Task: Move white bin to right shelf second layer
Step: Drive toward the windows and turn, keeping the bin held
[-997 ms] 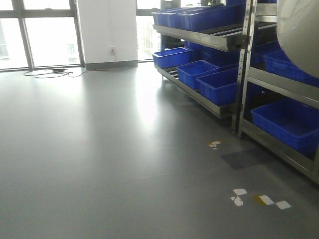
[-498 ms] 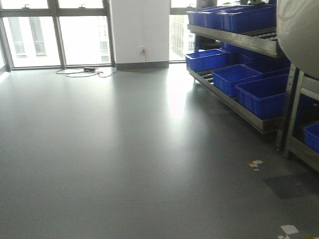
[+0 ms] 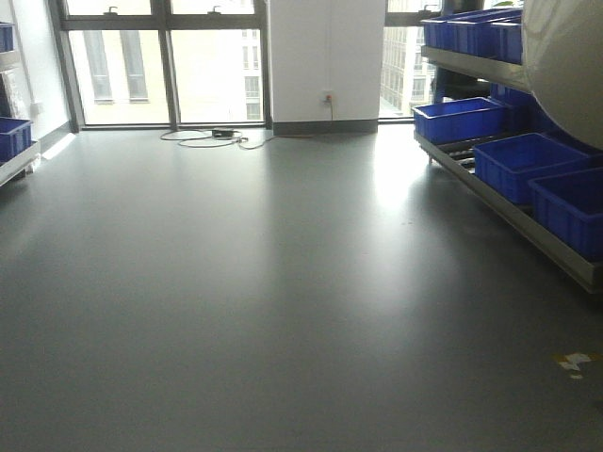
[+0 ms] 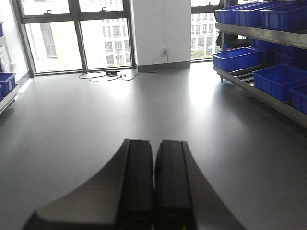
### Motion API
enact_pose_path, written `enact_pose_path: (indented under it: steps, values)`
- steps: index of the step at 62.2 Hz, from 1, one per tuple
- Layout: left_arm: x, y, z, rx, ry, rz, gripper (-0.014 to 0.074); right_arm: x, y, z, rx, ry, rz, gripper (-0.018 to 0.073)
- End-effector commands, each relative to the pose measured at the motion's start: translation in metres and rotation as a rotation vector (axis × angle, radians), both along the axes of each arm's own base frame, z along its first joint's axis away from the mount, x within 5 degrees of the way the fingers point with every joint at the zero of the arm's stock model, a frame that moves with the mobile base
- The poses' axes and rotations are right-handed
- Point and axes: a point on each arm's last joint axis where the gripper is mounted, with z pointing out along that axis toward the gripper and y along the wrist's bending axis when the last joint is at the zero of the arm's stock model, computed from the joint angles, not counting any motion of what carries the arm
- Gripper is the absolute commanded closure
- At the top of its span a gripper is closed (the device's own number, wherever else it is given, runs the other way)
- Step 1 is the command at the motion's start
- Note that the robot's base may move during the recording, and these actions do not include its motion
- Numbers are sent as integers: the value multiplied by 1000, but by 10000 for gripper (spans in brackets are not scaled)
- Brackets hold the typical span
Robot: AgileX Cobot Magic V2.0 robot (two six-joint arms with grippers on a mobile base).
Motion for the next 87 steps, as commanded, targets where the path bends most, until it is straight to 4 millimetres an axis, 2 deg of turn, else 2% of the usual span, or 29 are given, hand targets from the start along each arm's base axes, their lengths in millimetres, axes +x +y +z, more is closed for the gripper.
enact_pose_path:
  steps: [1, 87]
  values:
    - [0, 0, -4, -19, -60, 4, 512, 1, 0, 21, 12, -136, 4, 503]
    - [0, 0, -4, -19, -60, 4, 512, 1, 0, 21, 12, -136, 4, 503]
